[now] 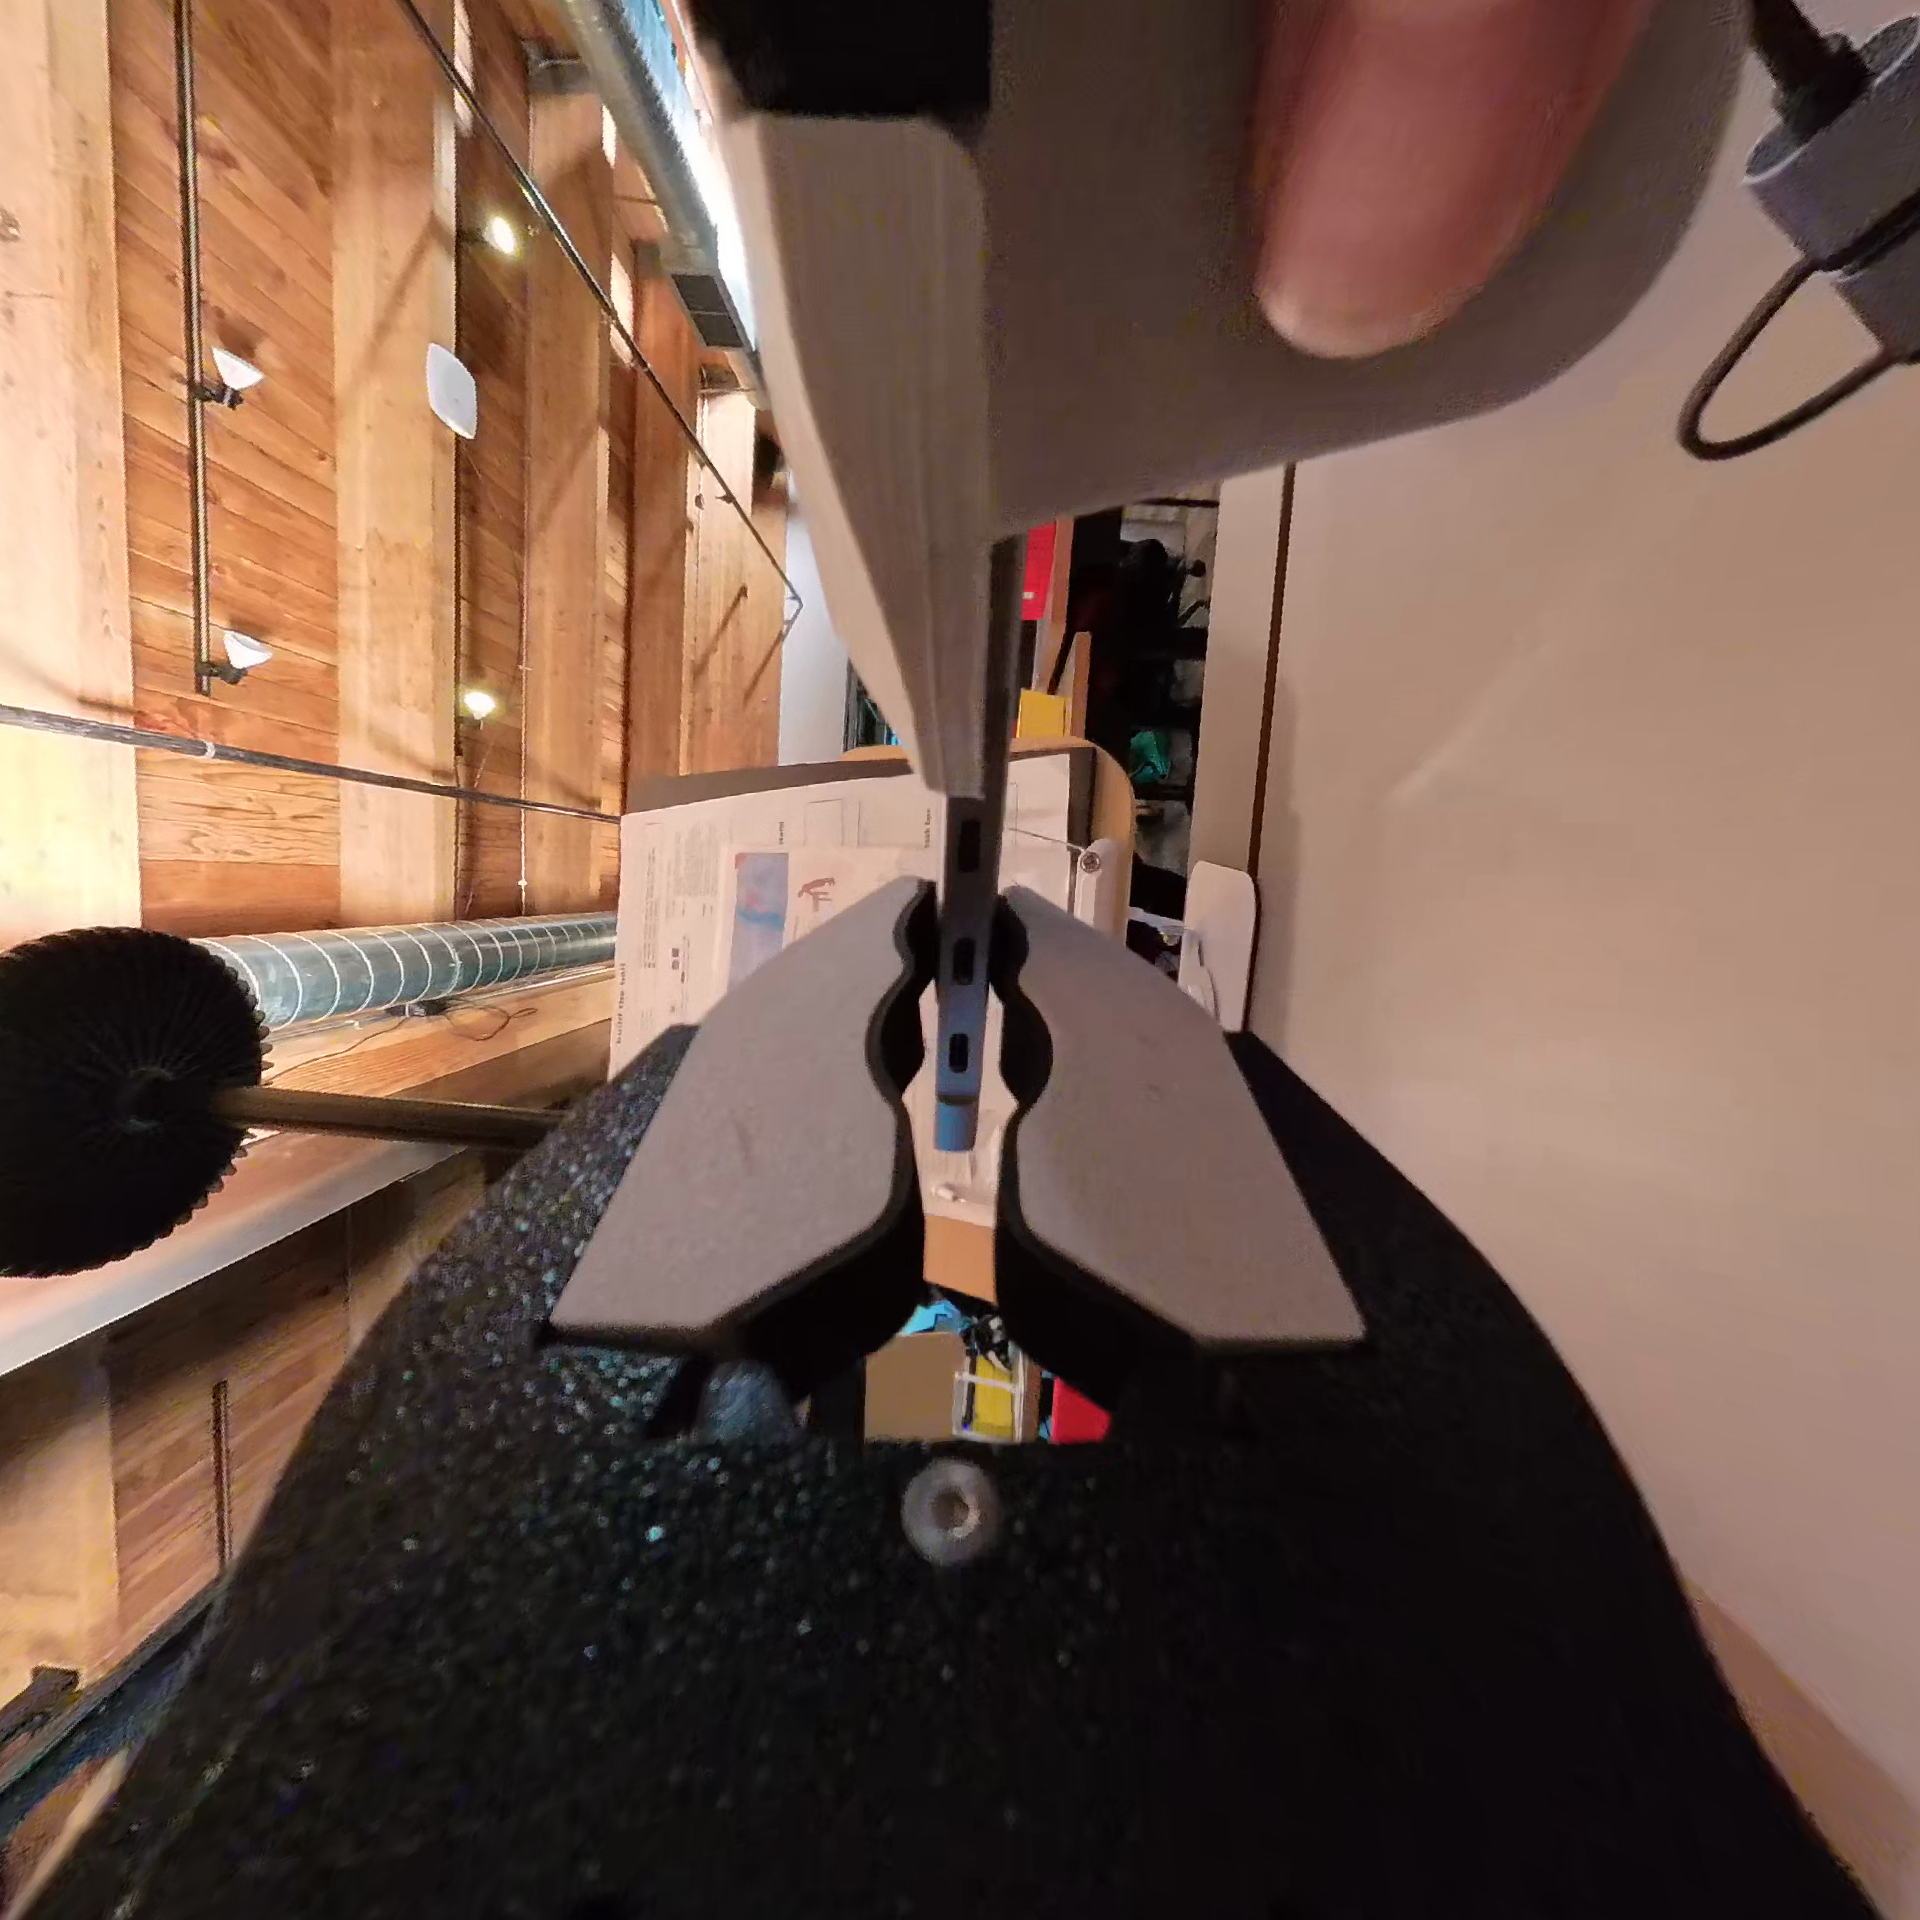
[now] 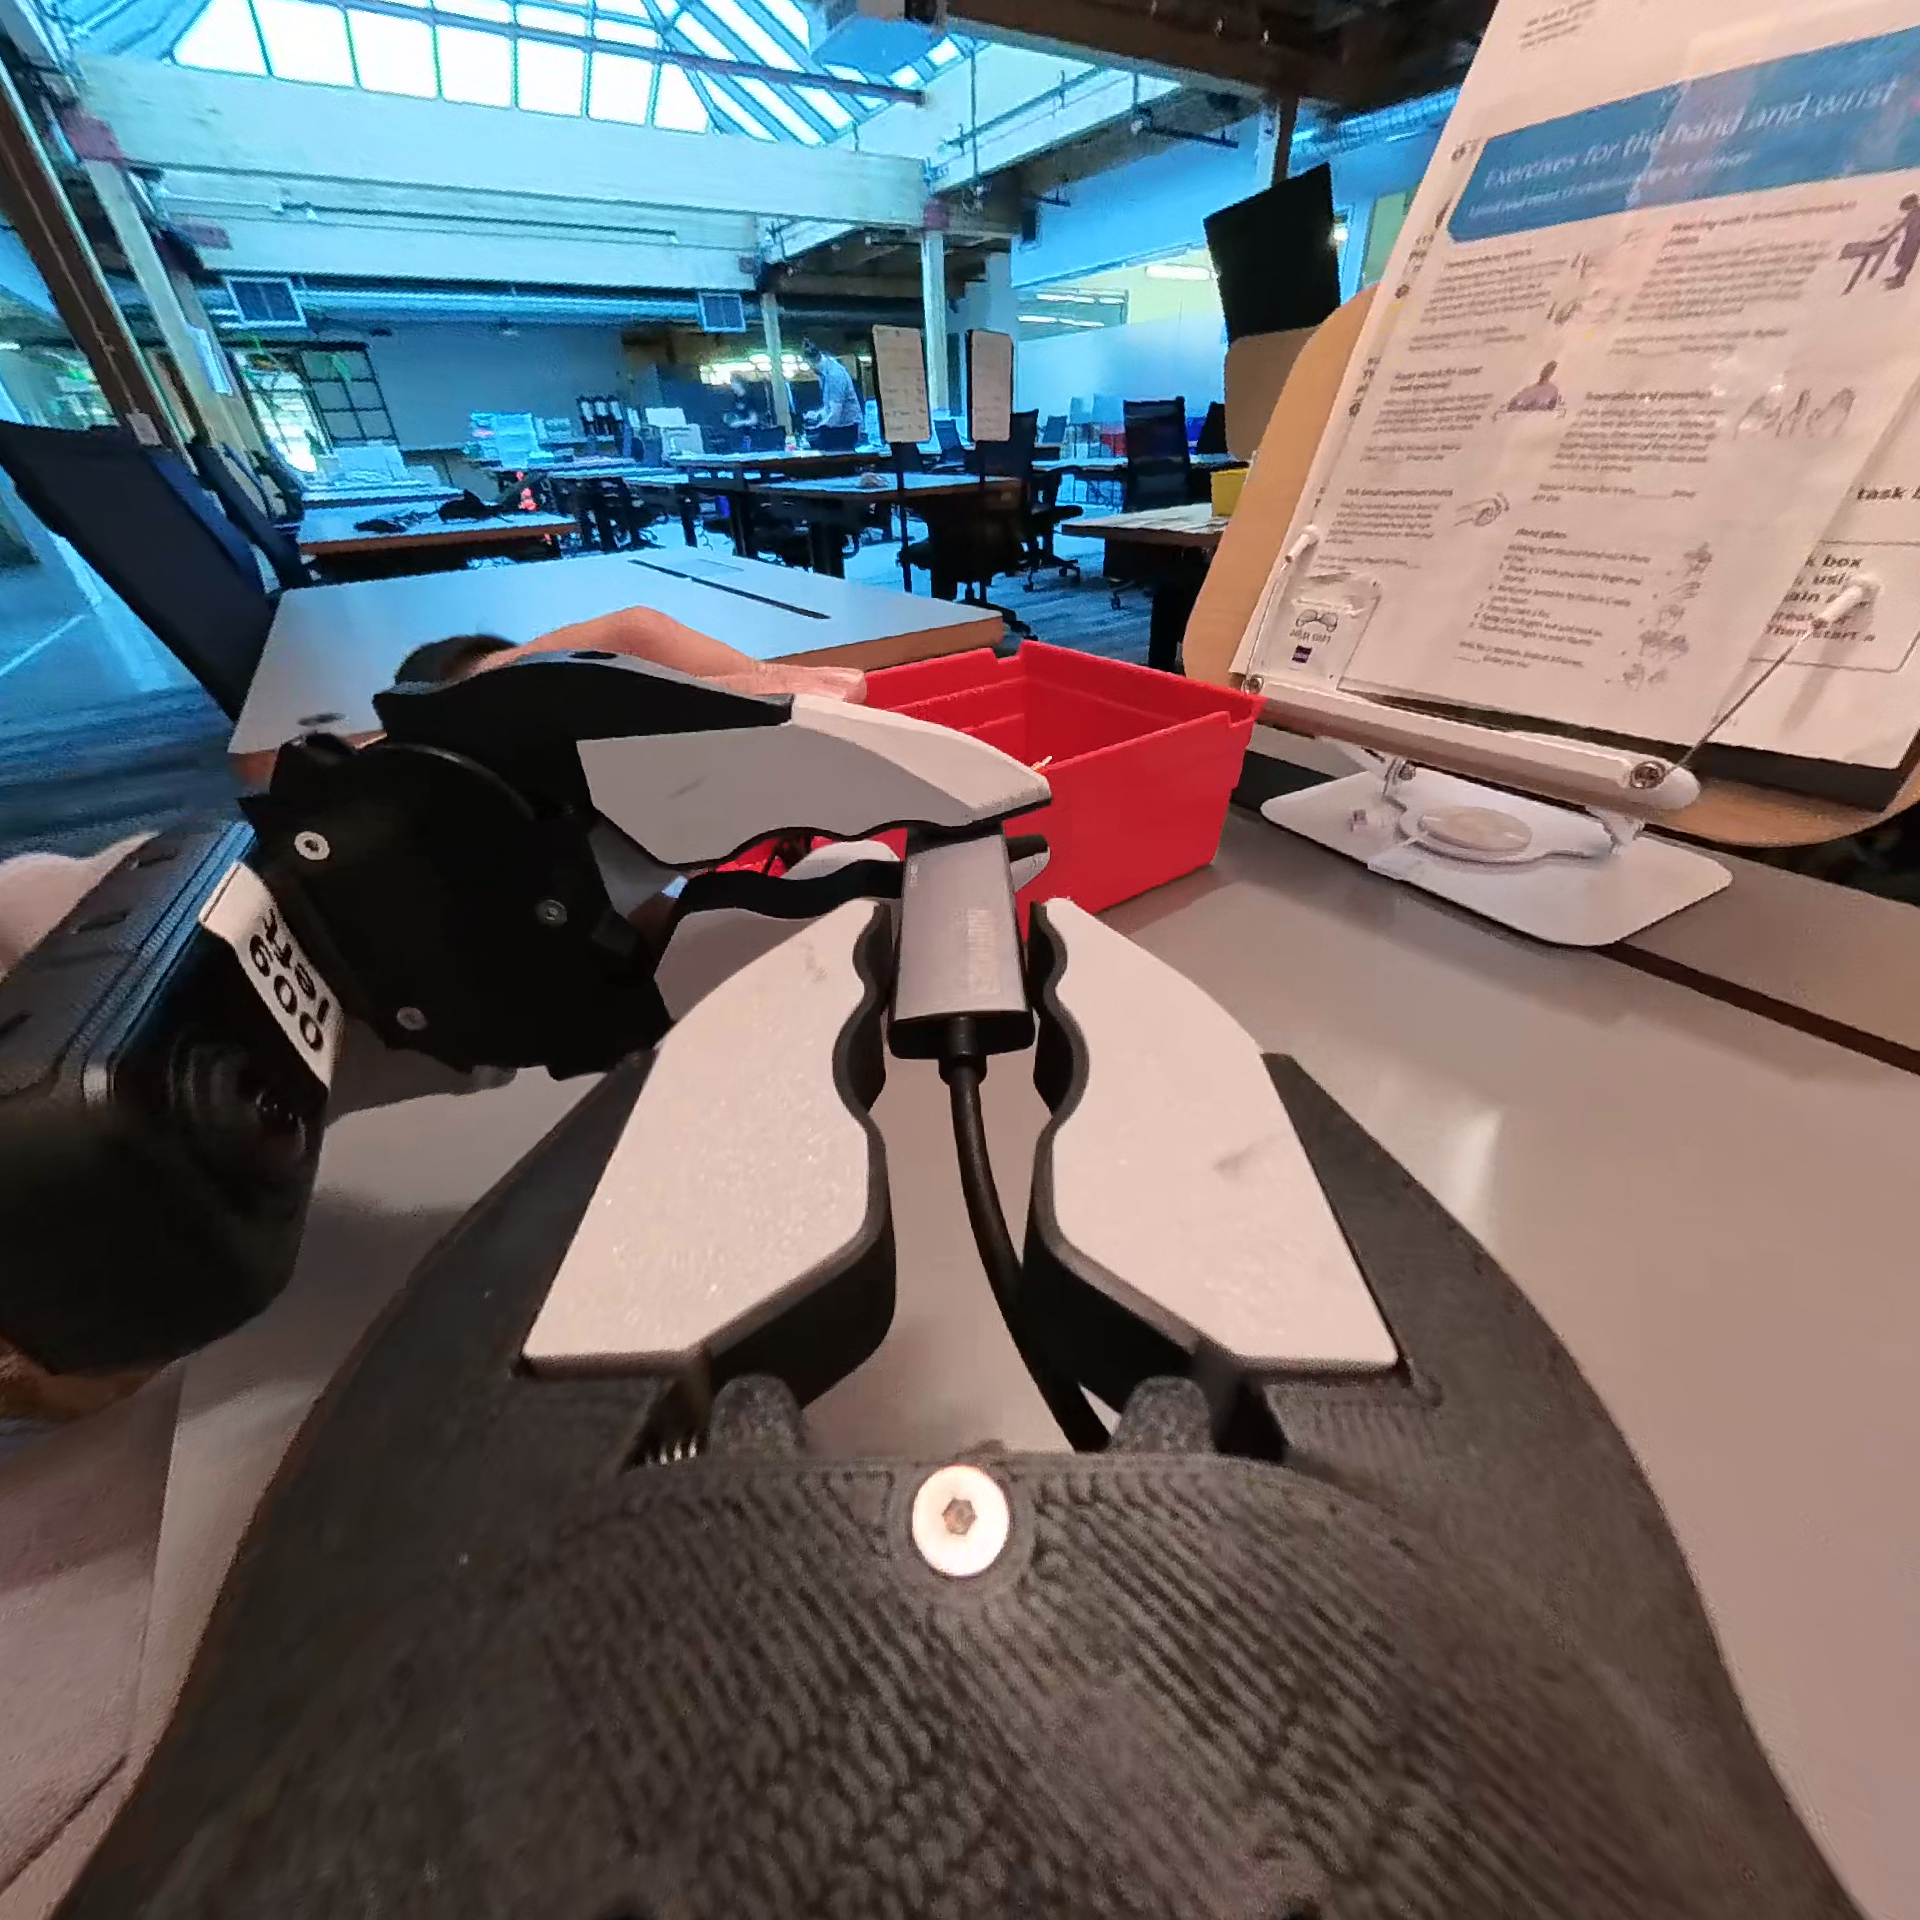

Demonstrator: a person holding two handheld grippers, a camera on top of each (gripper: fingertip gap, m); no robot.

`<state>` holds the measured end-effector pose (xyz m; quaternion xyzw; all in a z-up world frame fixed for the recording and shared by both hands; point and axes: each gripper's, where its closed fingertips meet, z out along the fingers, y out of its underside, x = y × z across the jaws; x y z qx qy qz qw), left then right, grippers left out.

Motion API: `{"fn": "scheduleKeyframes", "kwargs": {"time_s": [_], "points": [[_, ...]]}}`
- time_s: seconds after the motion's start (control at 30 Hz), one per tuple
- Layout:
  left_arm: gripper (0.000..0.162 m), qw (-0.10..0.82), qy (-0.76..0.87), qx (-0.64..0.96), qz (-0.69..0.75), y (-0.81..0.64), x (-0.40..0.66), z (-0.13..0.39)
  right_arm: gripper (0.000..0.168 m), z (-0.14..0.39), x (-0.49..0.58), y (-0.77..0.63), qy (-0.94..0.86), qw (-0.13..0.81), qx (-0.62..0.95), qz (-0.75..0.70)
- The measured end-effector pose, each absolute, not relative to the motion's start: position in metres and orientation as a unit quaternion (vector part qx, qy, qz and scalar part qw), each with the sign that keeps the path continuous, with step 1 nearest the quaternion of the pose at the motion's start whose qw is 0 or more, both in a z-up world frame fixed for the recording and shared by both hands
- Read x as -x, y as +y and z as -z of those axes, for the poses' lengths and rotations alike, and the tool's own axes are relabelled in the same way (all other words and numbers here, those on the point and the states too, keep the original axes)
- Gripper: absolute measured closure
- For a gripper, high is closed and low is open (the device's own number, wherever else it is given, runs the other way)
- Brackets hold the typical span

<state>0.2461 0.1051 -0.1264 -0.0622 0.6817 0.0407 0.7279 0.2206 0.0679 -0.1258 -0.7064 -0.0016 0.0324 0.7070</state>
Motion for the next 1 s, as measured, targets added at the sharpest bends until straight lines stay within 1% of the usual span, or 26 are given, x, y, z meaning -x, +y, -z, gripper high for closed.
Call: {"fn": "scheduleKeyframes", "kwargs": {"time_s": [0.3,0.33,0.4,0.43,0.47,0.53,0.6,0.77,0.9,1.0], "points": [[0.15,0.733,0.675,0.056,-0.057,0.095,-0.247,0.133,0.143,0.139,-0.222,0.057,-0.009,0.742,0.67,-0.019],[0.145,0.736,0.672,0.062,-0.047,0.092,-0.245,0.132,0.143,0.14,-0.221,0.054,-0.016,0.749,0.661,-0.038],[0.123,0.75,0.655,0.087,0.004,0.085,-0.236,0.124,0.143,0.14,-0.223,0.044,-0.031,0.766,0.637,-0.082],[0.116,0.752,0.65,0.103,0.039,0.082,-0.23,0.119,0.143,0.139,-0.222,0.036,-0.048,0.772,0.623,-0.115],[0.113,0.753,0.643,0.122,0.076,0.081,-0.222,0.114,0.143,0.136,-0.224,0.028,-0.056,0.783,0.603,-0.142],[0.111,0.742,0.631,0.171,0.149,0.087,-0.207,0.107,0.143,0.132,-0.229,0.013,-0.064,0.799,0.57,-0.183],[0.11,0.72,0.623,0.231,0.2,0.106,-0.194,0.106,0.143,0.134,-0.23,0.006,-0.079,0.799,0.564,-0.194],[0.112,0.643,0.615,0.383,0.246,0.175,-0.165,0.122,0.143,0.141,-0.222,0.005,-0.106,0.795,0.562,-0.204],[0.116,0.577,0.603,0.5,0.231,0.243,-0.133,0.136,0.143,0.147,-0.218,0.006,-0.111,0.789,0.569,-0.205],[0.12,0.519,0.632,0.556,0.152,0.294,-0.102,0.154,0.143,0.146,-0.226,0.007,-0.086,0.798,0.568,-0.185]]}}
